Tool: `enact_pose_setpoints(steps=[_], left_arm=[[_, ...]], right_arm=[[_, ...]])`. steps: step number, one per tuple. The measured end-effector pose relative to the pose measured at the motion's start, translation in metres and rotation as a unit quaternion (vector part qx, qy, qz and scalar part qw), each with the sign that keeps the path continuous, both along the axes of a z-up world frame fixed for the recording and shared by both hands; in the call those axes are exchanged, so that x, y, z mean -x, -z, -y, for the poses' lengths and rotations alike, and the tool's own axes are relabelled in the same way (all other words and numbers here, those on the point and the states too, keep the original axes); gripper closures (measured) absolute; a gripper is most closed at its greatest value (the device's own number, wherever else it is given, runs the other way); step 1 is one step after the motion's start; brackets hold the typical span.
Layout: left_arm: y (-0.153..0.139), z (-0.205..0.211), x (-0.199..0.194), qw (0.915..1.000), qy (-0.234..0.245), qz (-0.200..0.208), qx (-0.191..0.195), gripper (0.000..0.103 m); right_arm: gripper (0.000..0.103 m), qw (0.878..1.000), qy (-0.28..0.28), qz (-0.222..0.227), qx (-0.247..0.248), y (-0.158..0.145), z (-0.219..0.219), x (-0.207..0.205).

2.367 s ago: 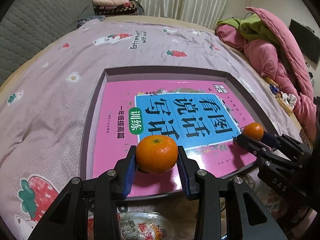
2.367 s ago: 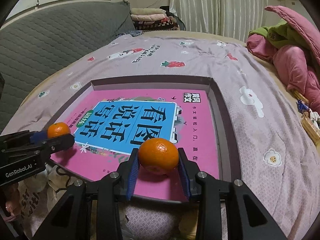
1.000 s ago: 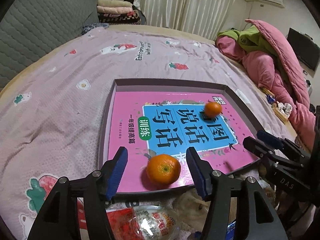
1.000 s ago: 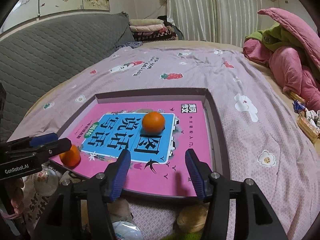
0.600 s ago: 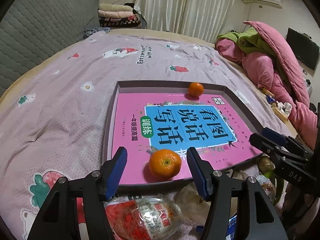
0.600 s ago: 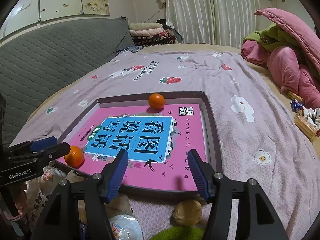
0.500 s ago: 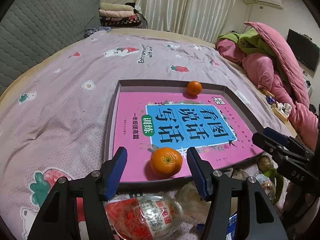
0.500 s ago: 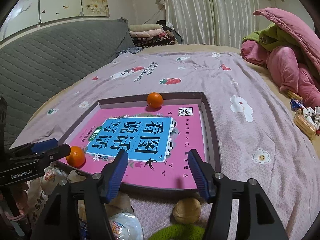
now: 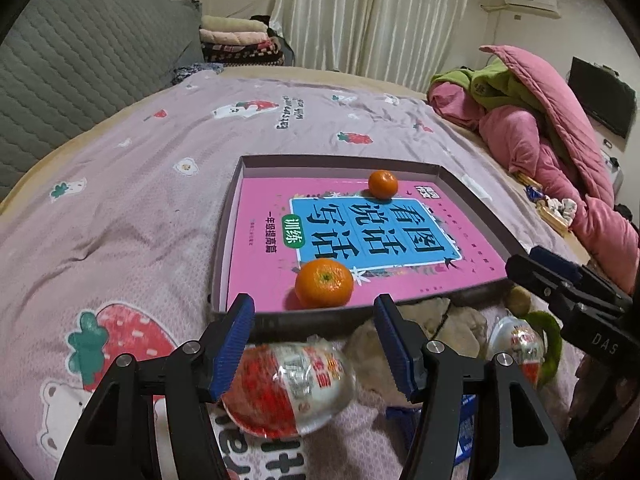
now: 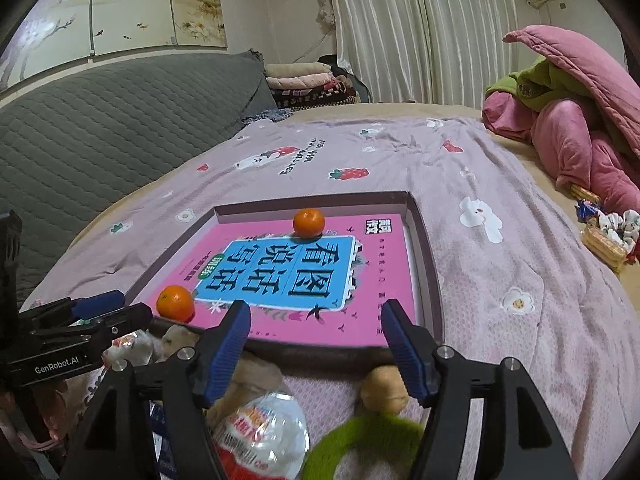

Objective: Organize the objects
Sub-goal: 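Move the right gripper back to the red-and-white egg container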

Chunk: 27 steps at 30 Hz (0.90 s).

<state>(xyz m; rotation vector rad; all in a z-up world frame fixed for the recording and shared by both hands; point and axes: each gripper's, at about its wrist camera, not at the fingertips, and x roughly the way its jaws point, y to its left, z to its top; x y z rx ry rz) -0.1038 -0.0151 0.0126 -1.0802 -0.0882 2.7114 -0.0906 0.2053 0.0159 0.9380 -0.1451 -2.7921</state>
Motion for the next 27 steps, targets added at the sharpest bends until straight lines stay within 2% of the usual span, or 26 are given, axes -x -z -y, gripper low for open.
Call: enact_pose_setpoints(steps=[6, 15, 27], left_arm=[[0.0, 0.003, -0.014, 1.0, 0.0, -0.006, -0.006, 0.039], [0.006, 0.013, -0.032, 1.0, -0.004, -0.005, -0.001, 0.039], [0.016, 0.023, -0.033, 0.9999, -0.013, 0.004, 0.008, 0.039]], right_arm=[[0.035, 1.0, -0.001, 0.005, 0.01, 0.006, 0.001, -0.017], [0.035, 1.0, -0.012, -0.001, -0.006, 0.009, 0.015, -0.036], [0.035, 1.0, -0.022, 0.005, -0.021, 0.017, 0.024, -0.054]])
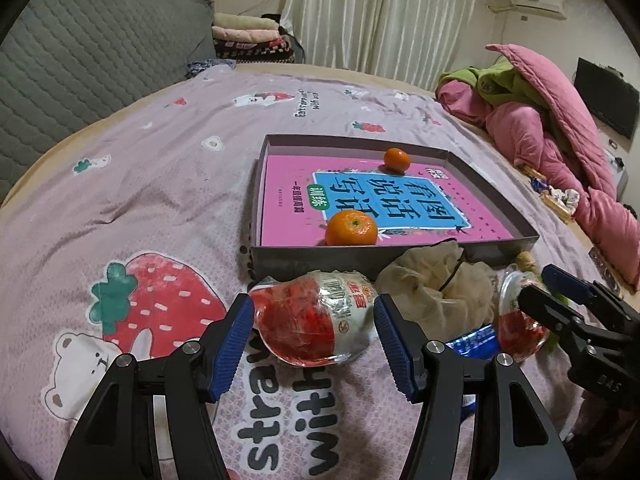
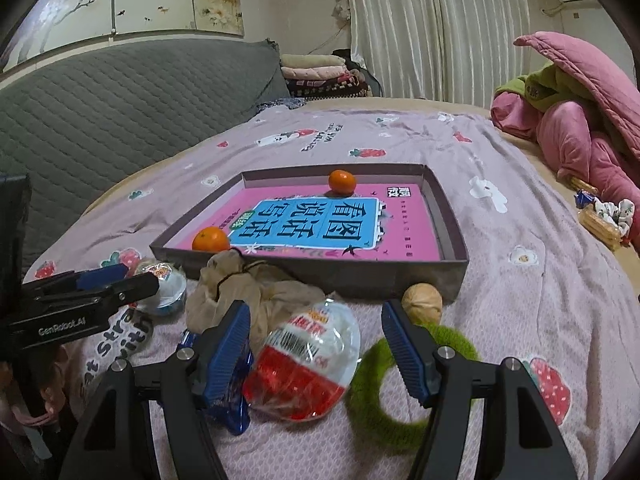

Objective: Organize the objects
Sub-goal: 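Move the right gripper back to the red-and-white egg container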

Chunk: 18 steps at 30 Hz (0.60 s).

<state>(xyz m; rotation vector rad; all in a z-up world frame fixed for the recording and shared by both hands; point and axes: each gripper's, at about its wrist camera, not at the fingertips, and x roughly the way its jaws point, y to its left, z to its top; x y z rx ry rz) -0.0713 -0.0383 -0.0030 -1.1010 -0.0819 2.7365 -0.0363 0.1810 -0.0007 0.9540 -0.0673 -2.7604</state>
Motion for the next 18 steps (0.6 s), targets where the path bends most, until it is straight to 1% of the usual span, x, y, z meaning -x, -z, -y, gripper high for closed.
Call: enact_pose_setpoints(steps=[2, 5, 7, 12, 18], left_arm=[[0.001, 0.001, 0.0, 1.0, 0.003, 0.002, -0.005, 0.039], [0.003, -0.001, 0.002, 1.0, 0.007, 0.002, -0.002, 0.038], [0.005, 0.0, 0.003, 1.0, 0.009, 0.004, -0.003, 0.036], [0.009, 0.003, 0.007, 0.9998, 0.01, 0.008, -0.015, 0.034], [0.012, 0.002, 0.012, 0.9997, 0.013, 0.011, -0.018, 0.031]], right_arm=[[0.035, 1.0, 0.0, 0.003, -0.002, 0.002, 0.001, -0.002], [0.035, 1.0, -0.001, 0.01, -0.002, 0.005, 0.002, -0.004], [0.035, 1.0, -0.001, 0.015, -0.004, 0.007, 0.002, -0.006], [0.035, 1.0, 0.0, 0.026, -0.006, 0.012, 0.003, -0.005], [0.035, 0.999, -0.005, 0.033, -0.014, 0.016, 0.006, -0.002]])
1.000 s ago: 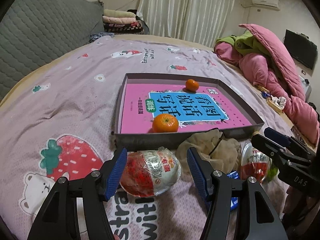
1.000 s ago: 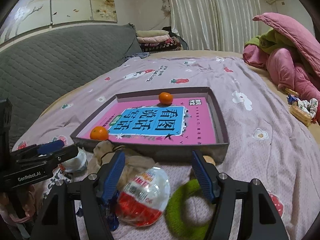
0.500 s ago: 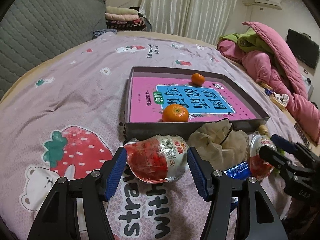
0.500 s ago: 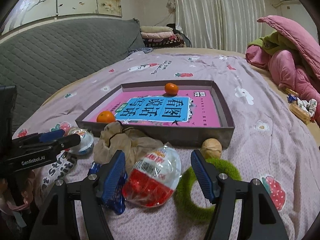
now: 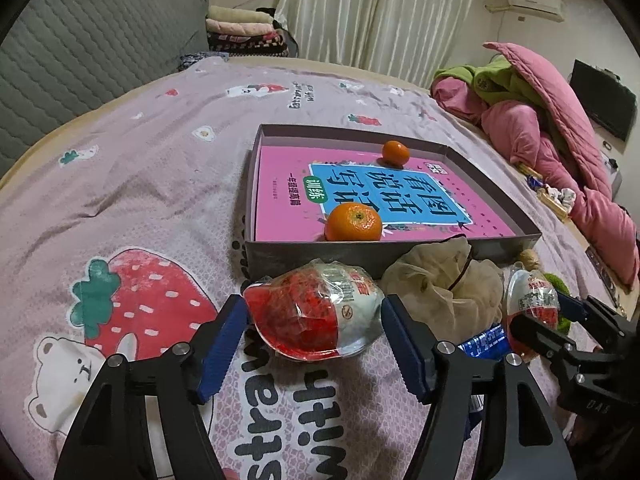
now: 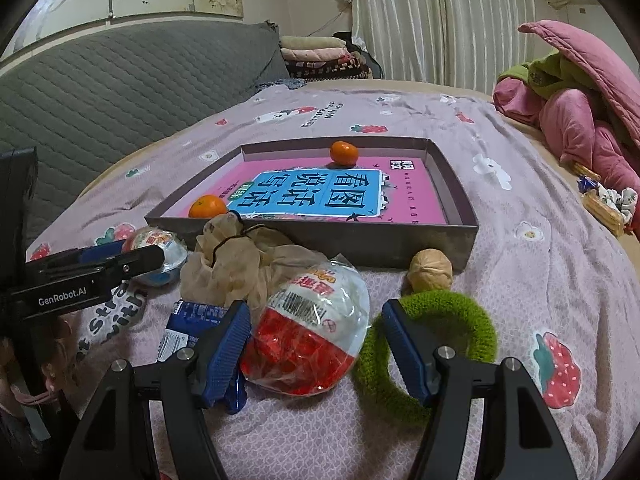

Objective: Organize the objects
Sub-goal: 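Move the right gripper back to the red-and-white egg container, then close the right gripper on the egg container and lift it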

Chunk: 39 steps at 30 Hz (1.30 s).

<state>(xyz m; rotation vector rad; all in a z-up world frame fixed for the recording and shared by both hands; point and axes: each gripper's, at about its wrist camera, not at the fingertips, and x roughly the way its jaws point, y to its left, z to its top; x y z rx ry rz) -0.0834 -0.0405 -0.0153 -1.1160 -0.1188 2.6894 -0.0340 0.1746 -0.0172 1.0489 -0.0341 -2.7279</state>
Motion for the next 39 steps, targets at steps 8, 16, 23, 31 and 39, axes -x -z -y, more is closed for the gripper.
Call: enact_pose_setpoints(steps=[8, 16, 23, 31, 39], left_arm=[[0.004, -0.003, 0.007, 1.0, 0.001, 0.002, 0.004, 0.027], [0.017, -0.01, 0.017, 0.9994, 0.002, 0.029, 0.019, 0.025], [0.018, -0.009, 0.02, 0.9995, -0.001, 0.029, 0.012, 0.026], [0.015, -0.008, 0.018, 0.9995, 0.005, 0.031, 0.0, 0.032], [0.005, -0.006, 0.01, 0.9998, 0.009, 0.01, -0.016, 0.033]], right_arm=[[0.035, 1.0, -0.01, -0.003, -0.022, 0.004, 0.008, 0.002], [0.039, 0.998, -0.021, -0.01, -0.05, 0.009, 0.016, 0.004], [0.043, 0.999, -0.028, -0.012, -0.045, 0.009, 0.015, 0.005], [0.045, 0.999, -0.028, -0.023, -0.036, 0.004, 0.011, 0.003], [0.045, 0.999, -0.023, -0.036, -0.03, -0.001, 0.008, 0.002]])
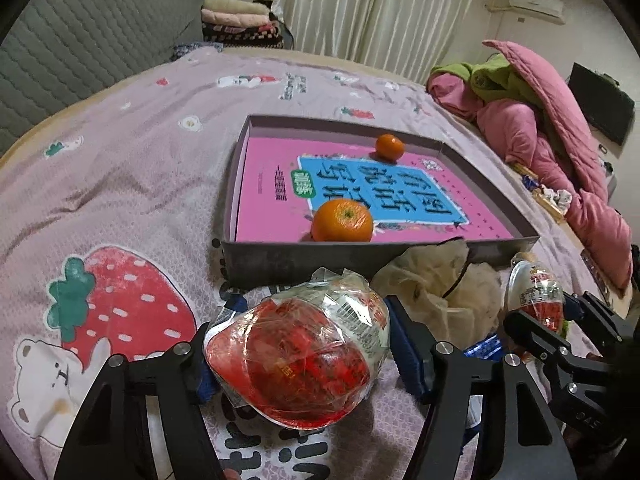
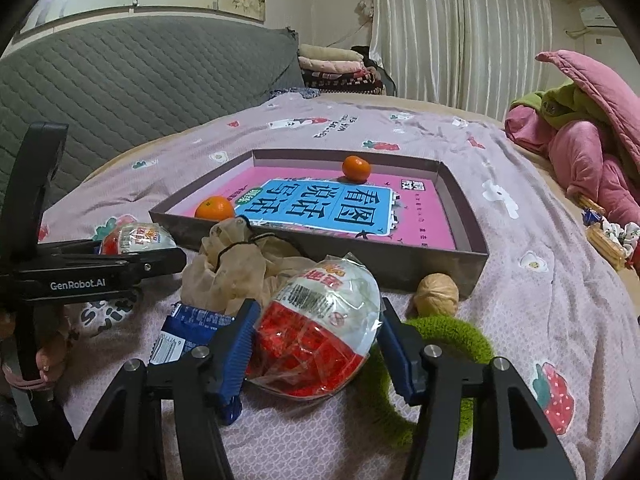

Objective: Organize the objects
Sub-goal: 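Close the right gripper on the egg container and lift it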

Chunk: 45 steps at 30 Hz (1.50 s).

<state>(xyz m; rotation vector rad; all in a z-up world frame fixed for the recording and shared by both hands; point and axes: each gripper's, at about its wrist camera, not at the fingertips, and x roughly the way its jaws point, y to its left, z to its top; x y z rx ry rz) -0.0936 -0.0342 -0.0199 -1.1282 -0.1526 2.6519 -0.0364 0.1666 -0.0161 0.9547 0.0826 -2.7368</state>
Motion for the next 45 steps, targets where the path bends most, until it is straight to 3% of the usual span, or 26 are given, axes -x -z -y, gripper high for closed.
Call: enact_pose_setpoints(steps=[6, 15, 45], left_arm=[[-0.012, -0.002, -0.009, 0.9993, 0.0, -0.038, 0.007, 0.033], [-0.018, -0.007, -0.013, 0.9982, 0.003, -0.056, 0.019, 0.033], [-0.031, -0.007, -0.005, 0.9967, -0.005, -0.078, 0.021, 0.033]], right_arm=[[0.045, 1.0, 0.0, -0.012, 0.001, -0.004, 0.0, -0.002], [0.045, 1.0, 0.001, -0.03, 0.005, -0.01, 0.0, -0.004], [0.045, 0.999, 0.007, -0.049, 0.012, -0.02, -0.006, 0.008]])
